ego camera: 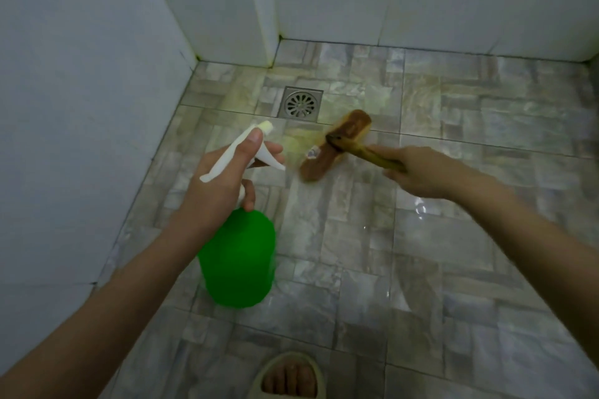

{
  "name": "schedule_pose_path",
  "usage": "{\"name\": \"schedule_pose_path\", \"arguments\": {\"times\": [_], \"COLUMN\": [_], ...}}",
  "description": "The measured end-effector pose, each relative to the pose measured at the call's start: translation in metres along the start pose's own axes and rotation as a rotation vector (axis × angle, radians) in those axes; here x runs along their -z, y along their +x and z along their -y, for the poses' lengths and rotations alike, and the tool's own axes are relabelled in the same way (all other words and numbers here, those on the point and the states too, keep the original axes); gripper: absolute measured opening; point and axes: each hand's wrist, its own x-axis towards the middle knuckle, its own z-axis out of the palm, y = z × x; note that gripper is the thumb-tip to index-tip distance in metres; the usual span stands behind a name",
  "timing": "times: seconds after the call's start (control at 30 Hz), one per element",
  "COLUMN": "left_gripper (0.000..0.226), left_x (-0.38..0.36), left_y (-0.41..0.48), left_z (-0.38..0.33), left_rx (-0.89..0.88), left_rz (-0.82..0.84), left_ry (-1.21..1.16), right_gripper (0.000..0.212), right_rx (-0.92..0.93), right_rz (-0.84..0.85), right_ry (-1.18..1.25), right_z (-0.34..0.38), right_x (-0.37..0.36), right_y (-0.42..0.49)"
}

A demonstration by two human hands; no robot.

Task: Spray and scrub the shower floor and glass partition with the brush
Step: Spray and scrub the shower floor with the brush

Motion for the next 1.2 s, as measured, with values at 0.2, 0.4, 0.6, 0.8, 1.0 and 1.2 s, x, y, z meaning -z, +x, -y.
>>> {"name": "schedule_pose_path", "arguments": {"times": [0.2, 0.4, 0.6, 0.8, 1.0, 1.2], "left_gripper": [0.051, 0.032, 0.031, 0.036, 0.042, 0.038], "left_x": [0.011, 0.017, 0.019, 0.01, 0.006, -0.005], "left_y": [-0.008, -0.014, -0.012, -0.01, -0.006, -0.005], "left_z": [-0.001, 0.004, 0.0, -0.001, -0.003, -0.002], "left_rx": [0.013, 0.007, 0.008, 0.007, 0.003, 0.003], "left_rz": [-0.057, -0.076, -0.102, -0.111, -0.133, -0.103], "left_ry": [-0.026, 0.009, -0.008, -0.01, -0.049, -0.046], "right_gripper": [0.053, 0.054, 0.053, 0.043, 0.055, 0.053], "right_rx": [-0.099, -0.029, -0.092, -0.046, -0.1, -0.012], "right_rz": [0.016, -0.053, -0.006, -0.025, 0.004, -0.059], "right_ry": [-0.044, -0.045, -0.006, -0.006, -0.006, -0.057], "right_z": [0.037, 0.057, 0.054, 0.059, 0.047, 0.034], "right_x": [-0.005, 0.016, 0.003, 0.04, 0.014, 0.039], "right_y": [-0.019, 0.048, 0.013, 0.076, 0.013, 0.06]}}
